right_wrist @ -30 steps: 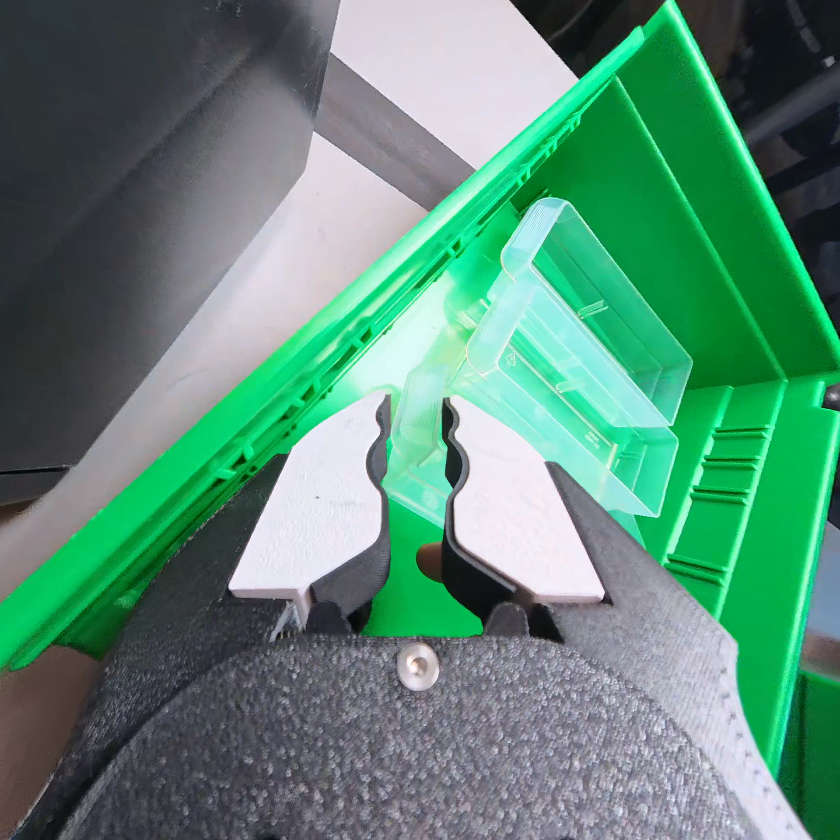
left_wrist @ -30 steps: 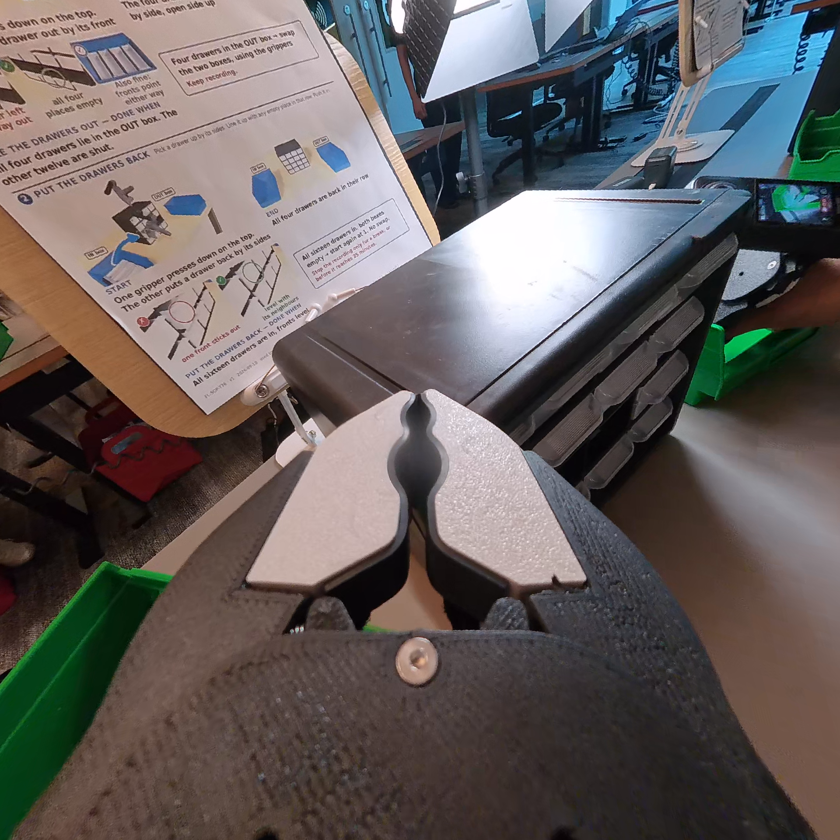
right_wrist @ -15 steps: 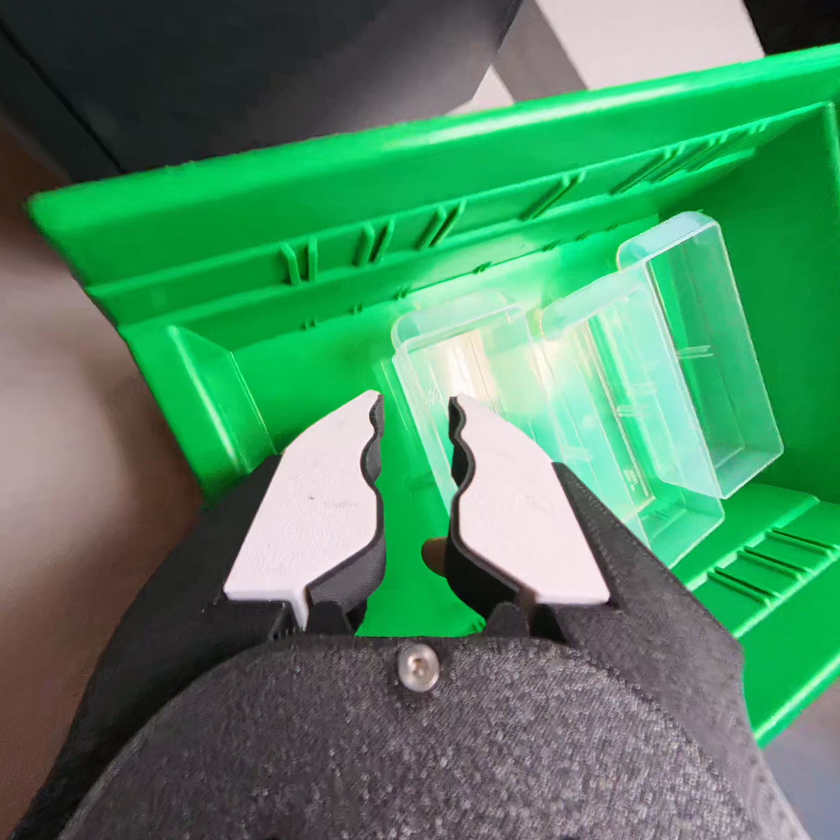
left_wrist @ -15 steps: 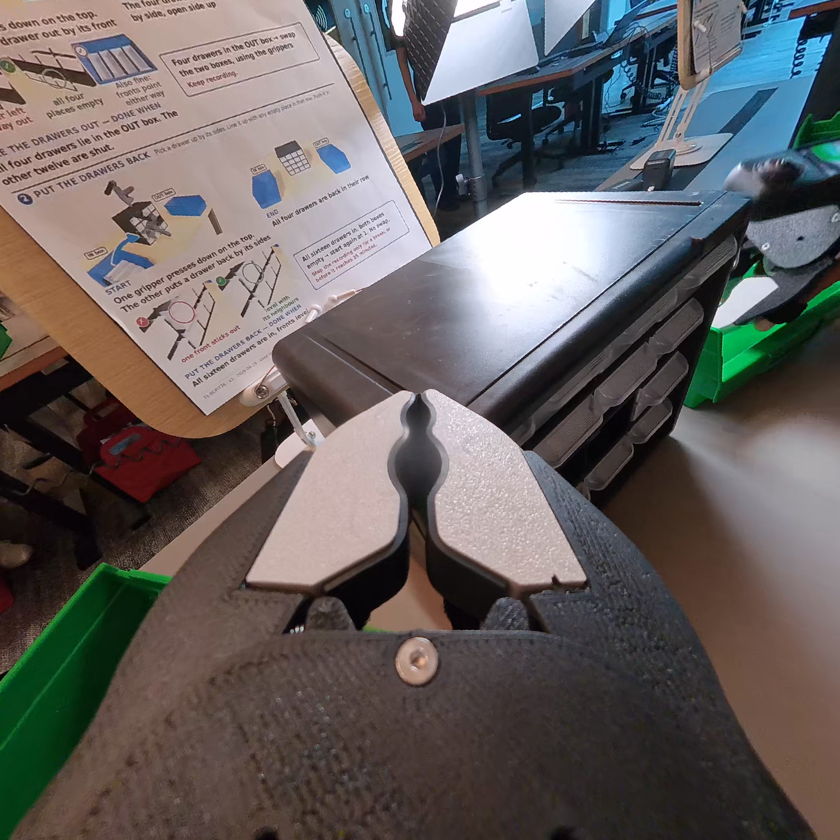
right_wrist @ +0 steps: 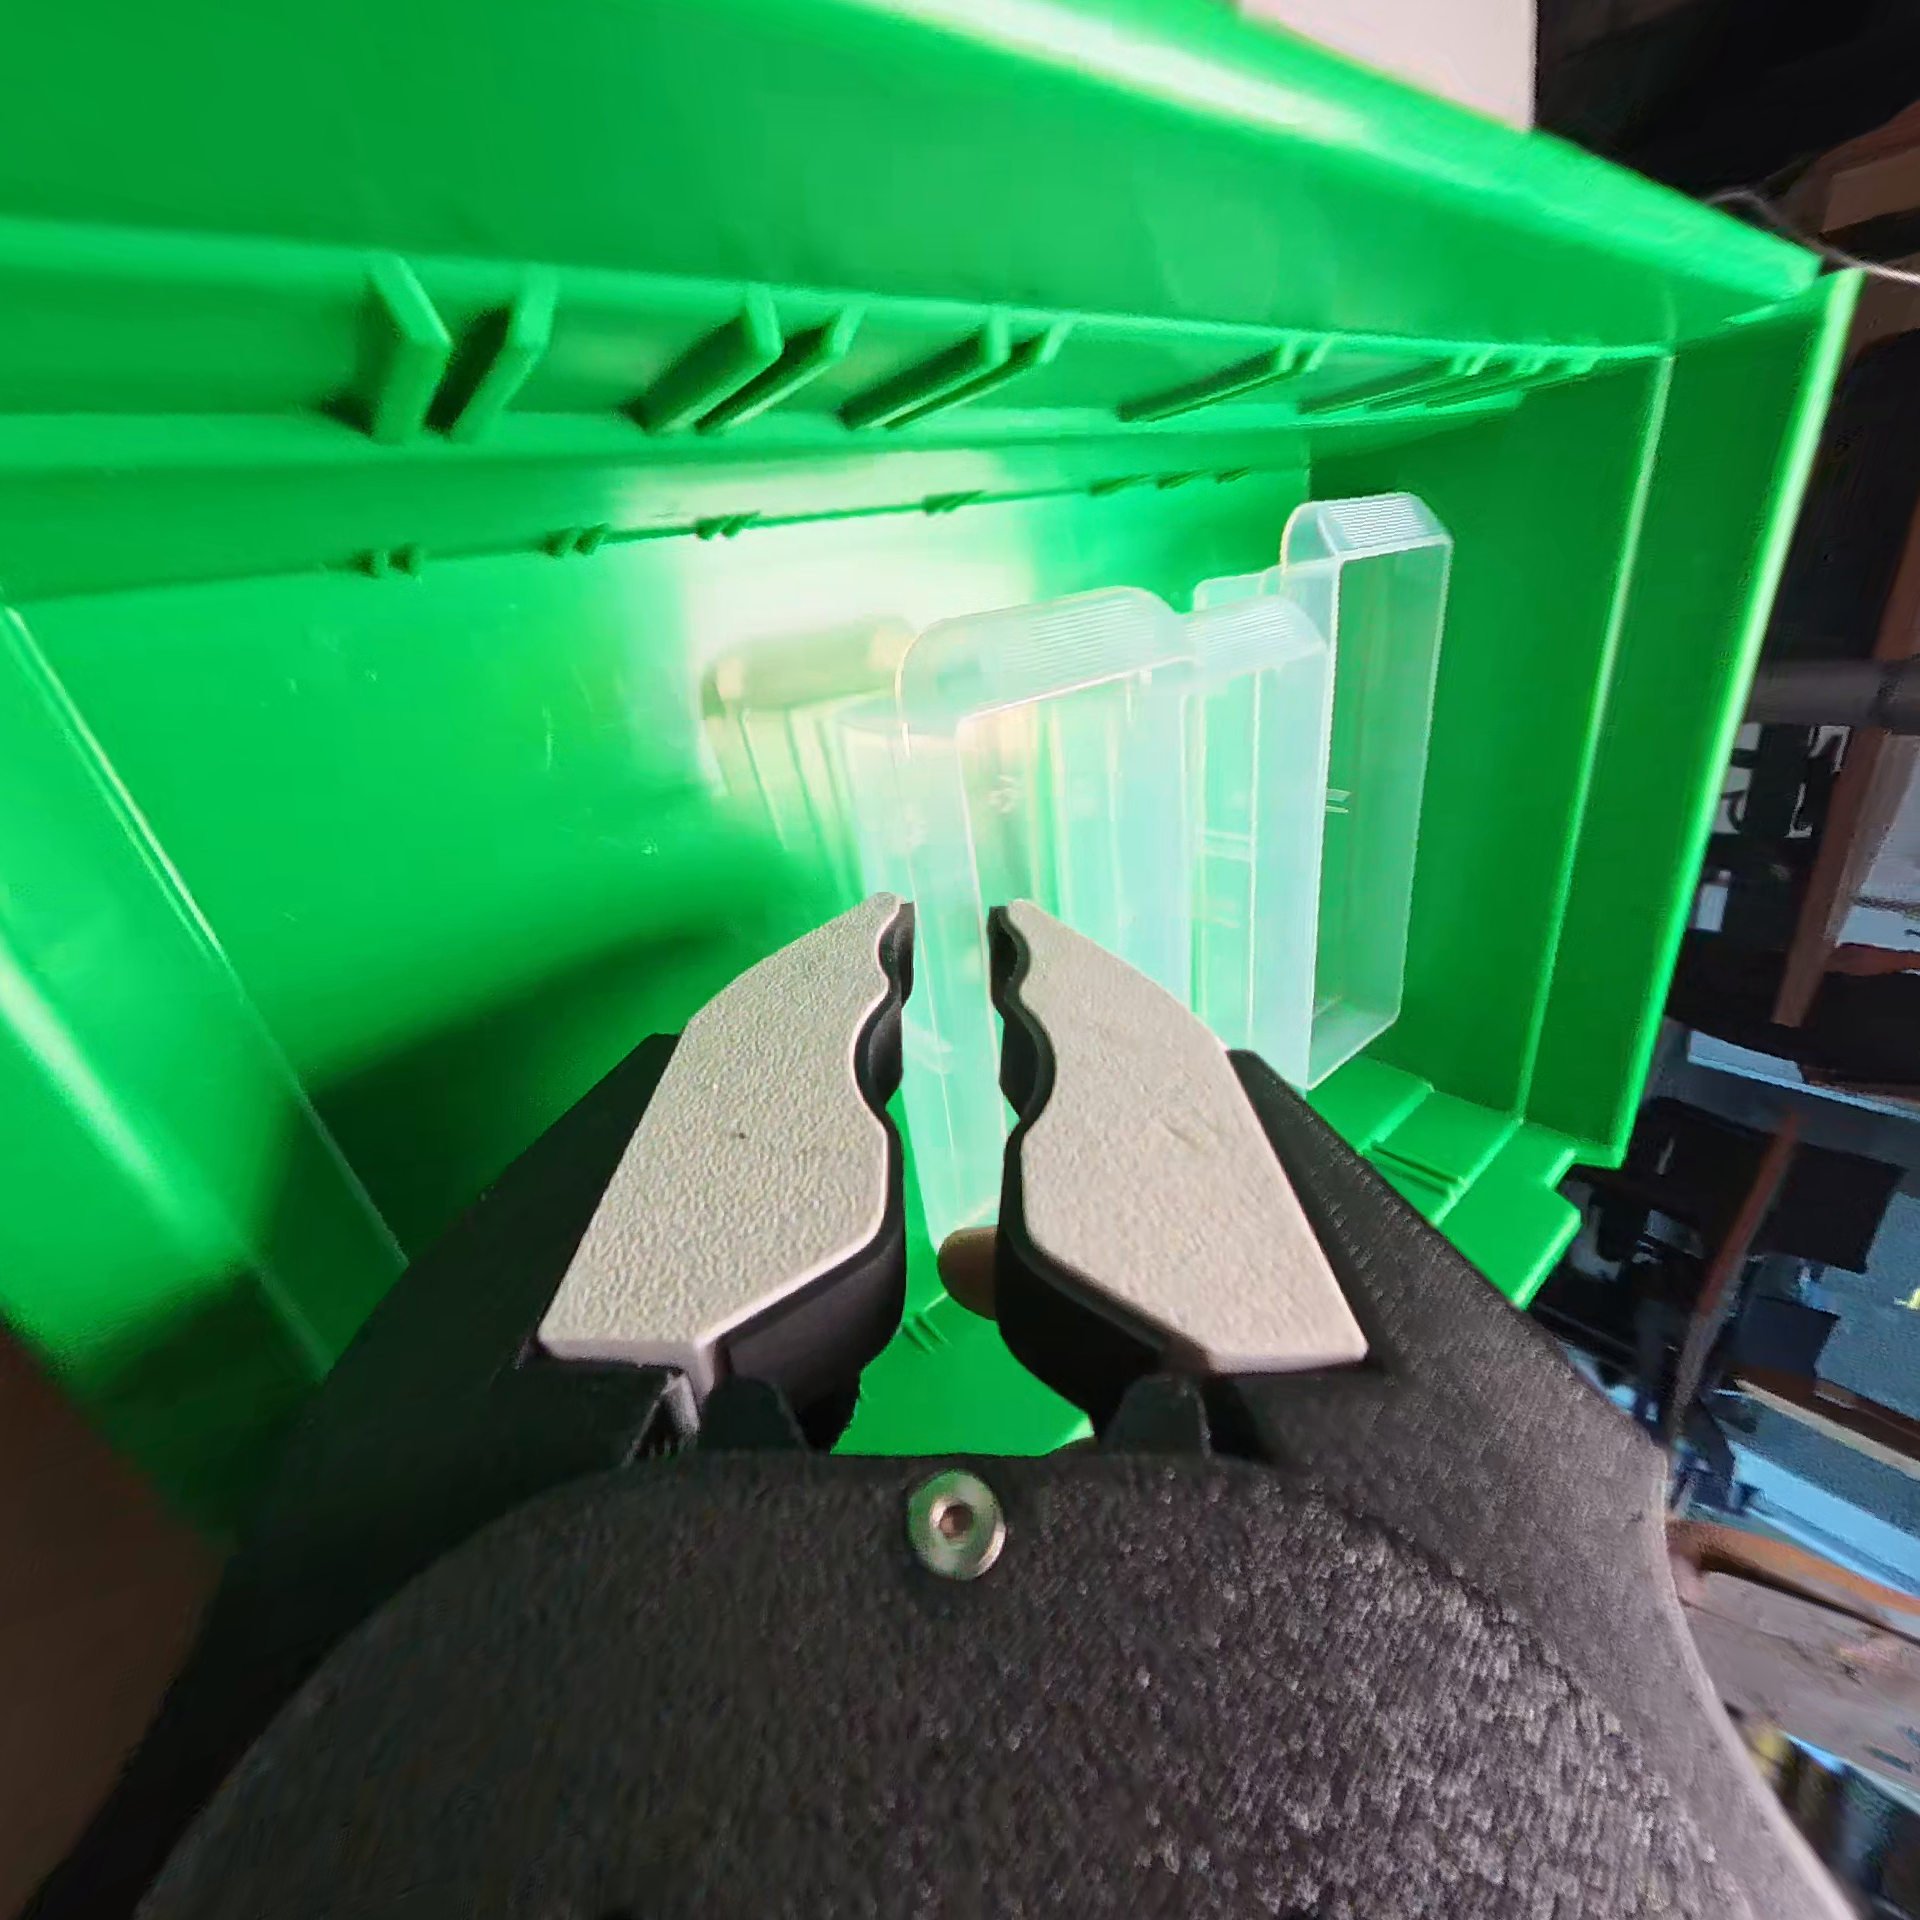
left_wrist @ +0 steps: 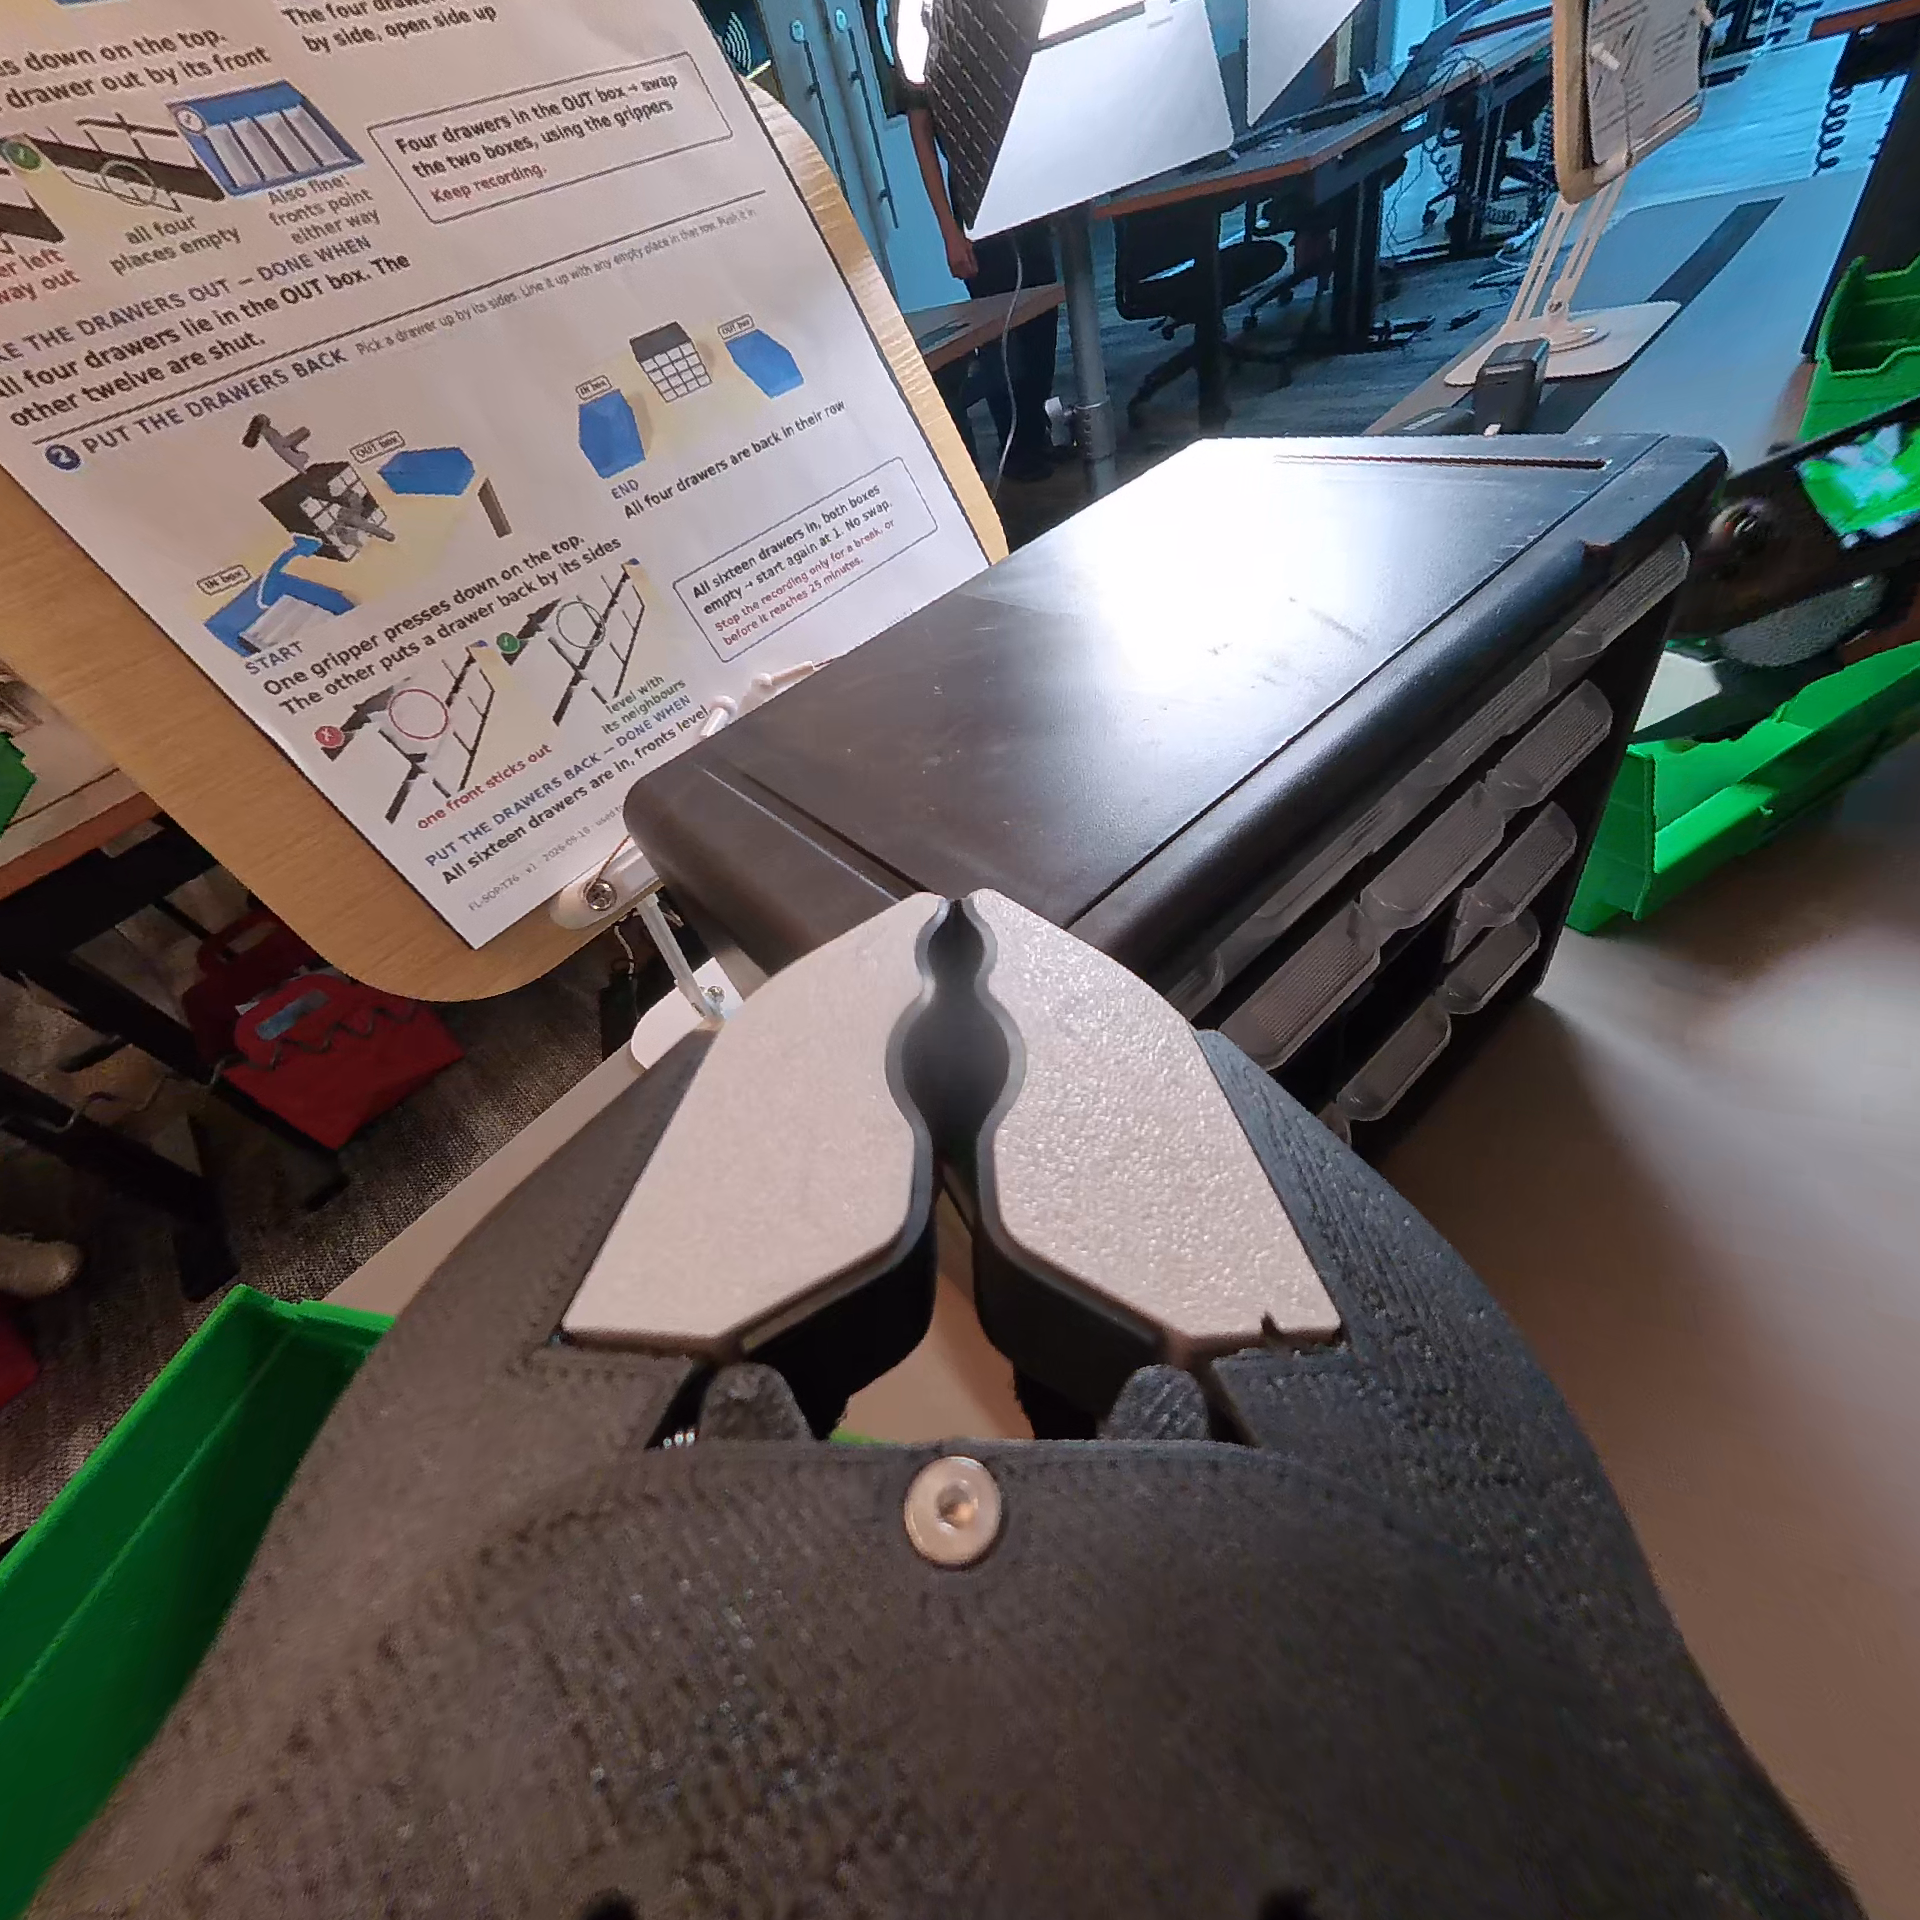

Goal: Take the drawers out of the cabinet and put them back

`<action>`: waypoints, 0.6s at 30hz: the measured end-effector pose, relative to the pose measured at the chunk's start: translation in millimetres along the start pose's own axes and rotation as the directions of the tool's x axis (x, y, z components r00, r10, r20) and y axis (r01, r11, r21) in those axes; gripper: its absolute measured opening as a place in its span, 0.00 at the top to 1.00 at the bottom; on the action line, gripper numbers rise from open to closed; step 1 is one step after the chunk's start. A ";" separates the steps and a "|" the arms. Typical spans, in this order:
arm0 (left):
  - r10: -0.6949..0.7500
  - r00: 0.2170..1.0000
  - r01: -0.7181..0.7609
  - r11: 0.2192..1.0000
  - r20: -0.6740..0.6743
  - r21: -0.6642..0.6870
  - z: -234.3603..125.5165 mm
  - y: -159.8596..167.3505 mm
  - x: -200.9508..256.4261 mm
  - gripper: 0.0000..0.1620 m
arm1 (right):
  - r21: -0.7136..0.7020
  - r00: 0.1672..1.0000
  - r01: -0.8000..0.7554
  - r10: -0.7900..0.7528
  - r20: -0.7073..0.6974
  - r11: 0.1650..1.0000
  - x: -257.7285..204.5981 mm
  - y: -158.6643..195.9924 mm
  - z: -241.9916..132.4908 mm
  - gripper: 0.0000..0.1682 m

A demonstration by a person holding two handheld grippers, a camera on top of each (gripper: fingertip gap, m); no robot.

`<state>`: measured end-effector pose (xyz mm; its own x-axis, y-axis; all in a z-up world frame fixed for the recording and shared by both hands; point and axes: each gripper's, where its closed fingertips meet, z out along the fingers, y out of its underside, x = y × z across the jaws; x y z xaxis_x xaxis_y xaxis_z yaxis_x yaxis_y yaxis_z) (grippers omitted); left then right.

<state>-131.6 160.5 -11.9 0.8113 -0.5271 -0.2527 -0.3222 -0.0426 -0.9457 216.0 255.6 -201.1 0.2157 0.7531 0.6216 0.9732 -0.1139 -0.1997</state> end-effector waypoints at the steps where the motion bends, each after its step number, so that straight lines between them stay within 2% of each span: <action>1: 0.000 1.000 0.000 1.000 0.000 0.000 0.0 0.0 -0.1 1.00 | 0.032 0.999 -0.036 0.037 -0.009 0.999 1.1 -3.9 -6.9 0.91; 6: 0.001 1.000 -0.001 1.000 -0.002 -0.002 0.3 -0.2 0.2 1.00 | 0.317 0.978 -0.163 0.195 -0.072 0.934 1.3 -46.3 -77.3 0.90; 10: 0.003 1.000 -0.003 1.000 0.003 -0.002 0.2 -0.3 0.1 1.00 | 0.483 0.979 -0.078 0.159 -0.130 0.872 -25.1 -89.5 -129.3 0.90; 14: 0.004 1.000 -0.004 1.000 0.005 -0.002 0.2 -0.4 0.2 1.00 | 0.504 0.971 0.083 0.044 -0.236 0.860 -61.1 -124.5 -133.3 0.88; 18: 0.004 1.000 -0.004 1.000 0.007 0.000 0.2 -0.4 0.2 1.00 | 0.420 0.897 0.266 -0.063 -0.437 0.868 -73.1 -144.5 -113.3 0.85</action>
<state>-131.2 160.6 -11.6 0.8131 -0.5218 -0.2581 -0.3259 -0.0406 -0.9445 68.6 143.6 -131.8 0.1668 0.4002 0.9011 0.8682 0.3735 -0.3266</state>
